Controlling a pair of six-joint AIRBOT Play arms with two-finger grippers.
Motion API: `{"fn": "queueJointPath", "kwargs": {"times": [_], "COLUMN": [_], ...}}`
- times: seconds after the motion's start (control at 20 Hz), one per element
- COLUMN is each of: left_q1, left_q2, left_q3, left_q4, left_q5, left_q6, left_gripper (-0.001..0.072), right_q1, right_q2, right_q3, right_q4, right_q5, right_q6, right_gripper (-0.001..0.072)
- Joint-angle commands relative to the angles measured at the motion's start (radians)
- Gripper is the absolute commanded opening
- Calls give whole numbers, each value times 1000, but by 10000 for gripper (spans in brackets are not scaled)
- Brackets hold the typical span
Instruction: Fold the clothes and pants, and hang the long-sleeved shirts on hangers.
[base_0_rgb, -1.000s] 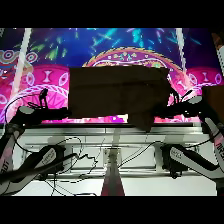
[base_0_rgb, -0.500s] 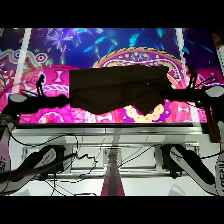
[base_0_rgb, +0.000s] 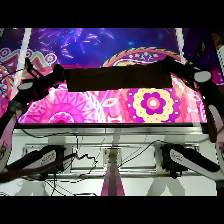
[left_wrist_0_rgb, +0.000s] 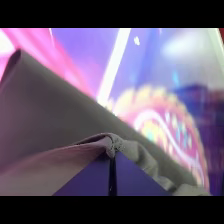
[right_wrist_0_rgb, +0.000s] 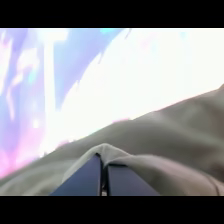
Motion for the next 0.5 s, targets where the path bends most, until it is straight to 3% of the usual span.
{"fn": "queueJointPath", "kwargs": {"times": [0.0, 0.05, 0.1, 0.15, 0.2, 0.3, 0.35, 0.4, 0.45], "left_q1": [-45, -45, -42, -34, -22, 25, 57, 88, 120], "left_q2": [-161, -204, -235, -249, -251, -244, -241, -240, -240], "left_q3": [134, 170, 194, 204, 204, 204, 204, 204, 204], "left_q4": [-66, -66, -63, -42, 2, 161, 244, 304, 360], "left_q5": [99, 92, 68, 35, 1, -131, -194, -248, -284], "left_q6": [1, 1, 1, 2, 10, 86, 87, 82, 66], "left_gripper": [12, 33, 228, 562, 714, 708, 706, 702, 702], "right_q1": [30, 30, 29, 26, 21, -3, -16, -27, -31], "right_q2": [-192, -231, -252, -259, -259, -256, -256, -256, -257], "right_q3": [138, 162, 171, 172, 172, 184, 194, 205, 215], "right_q4": [4, 2, -2, -4, -13, -85, -132, -188, -239], "right_q5": [-121, -119, -115, -114, -99, 8, 86, 163, 222], "right_q6": [55, 55, 55, 55, 55, 55, 55, 55, 54], "right_gripper": [10, 13, 149, 513, 635, 613, 601, 544, 544]}}
